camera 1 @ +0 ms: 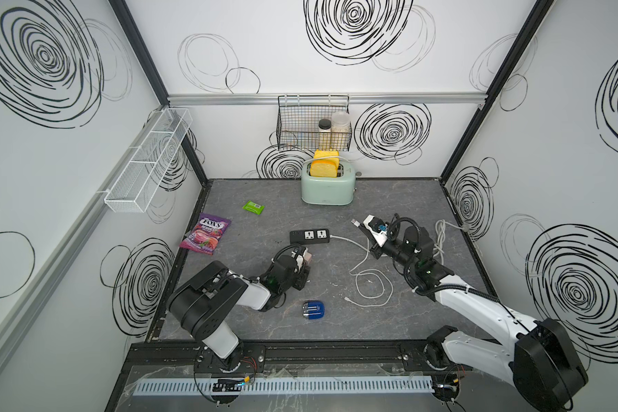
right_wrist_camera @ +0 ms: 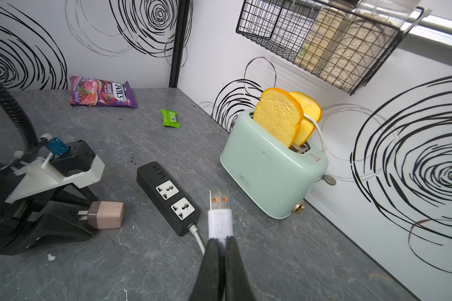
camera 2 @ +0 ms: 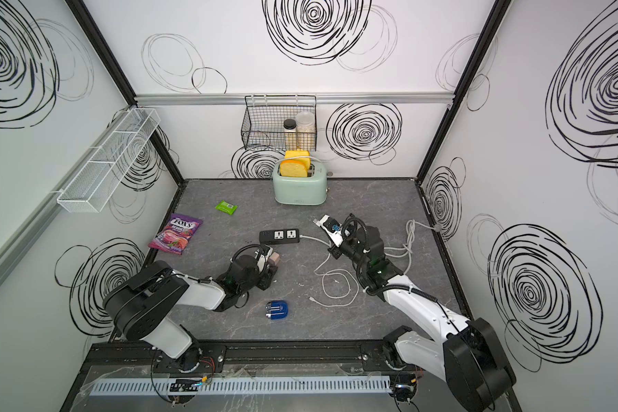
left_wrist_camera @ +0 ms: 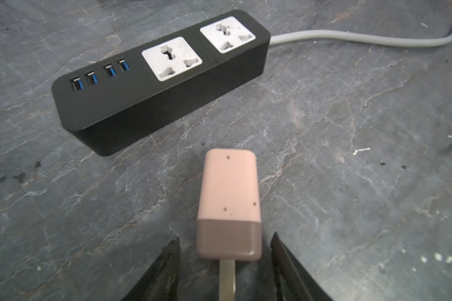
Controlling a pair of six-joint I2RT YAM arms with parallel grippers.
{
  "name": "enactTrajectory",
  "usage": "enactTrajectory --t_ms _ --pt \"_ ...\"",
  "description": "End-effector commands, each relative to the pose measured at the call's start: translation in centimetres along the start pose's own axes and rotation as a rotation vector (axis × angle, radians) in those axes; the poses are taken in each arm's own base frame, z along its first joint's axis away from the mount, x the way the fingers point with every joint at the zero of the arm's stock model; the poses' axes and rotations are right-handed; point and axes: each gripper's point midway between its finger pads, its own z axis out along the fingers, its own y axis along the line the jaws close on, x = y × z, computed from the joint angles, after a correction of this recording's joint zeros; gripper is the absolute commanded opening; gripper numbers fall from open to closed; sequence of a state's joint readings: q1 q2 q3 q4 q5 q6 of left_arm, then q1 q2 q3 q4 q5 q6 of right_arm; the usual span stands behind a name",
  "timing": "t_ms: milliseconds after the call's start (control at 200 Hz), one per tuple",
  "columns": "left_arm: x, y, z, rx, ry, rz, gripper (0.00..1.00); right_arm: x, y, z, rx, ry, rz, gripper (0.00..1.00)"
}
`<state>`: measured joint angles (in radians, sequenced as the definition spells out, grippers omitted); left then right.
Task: Charge the electric shaver
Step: Pick up the plug from the center of the board.
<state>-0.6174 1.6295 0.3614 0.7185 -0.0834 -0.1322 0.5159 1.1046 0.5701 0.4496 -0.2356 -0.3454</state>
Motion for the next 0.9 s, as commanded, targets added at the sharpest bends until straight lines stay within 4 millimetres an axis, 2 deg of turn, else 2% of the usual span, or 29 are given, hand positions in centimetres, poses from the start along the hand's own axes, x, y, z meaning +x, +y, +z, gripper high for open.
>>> enactTrajectory --t_ms 0,500,630,785,896 --pt "-1.9 -0.7 0.0 0.032 -0.103 -0.018 0.54 0.2 0.4 0.2 -0.006 -0.006 -0.009 0.00" --pt "-2.0 -1.4 1.5 0.069 -0.094 0.004 0.48 1.0 0.9 0.9 -0.031 0.014 -0.004 0.00" --pt "-2.0 -1.4 1.5 0.078 -0.096 0.001 0.39 1.4 1.7 1.2 -0.055 0.029 -0.015 0.00" --pt "-2.3 -1.2 1.6 0.078 -0.104 -0.002 0.33 2.0 2.7 1.7 -0.081 0.063 -0.042 0.00" --pt "-2.6 -1.2 1.7 0.087 -0.109 -0.001 0.24 2.1 3.0 1.8 -0.086 0.070 -0.054 0.00"
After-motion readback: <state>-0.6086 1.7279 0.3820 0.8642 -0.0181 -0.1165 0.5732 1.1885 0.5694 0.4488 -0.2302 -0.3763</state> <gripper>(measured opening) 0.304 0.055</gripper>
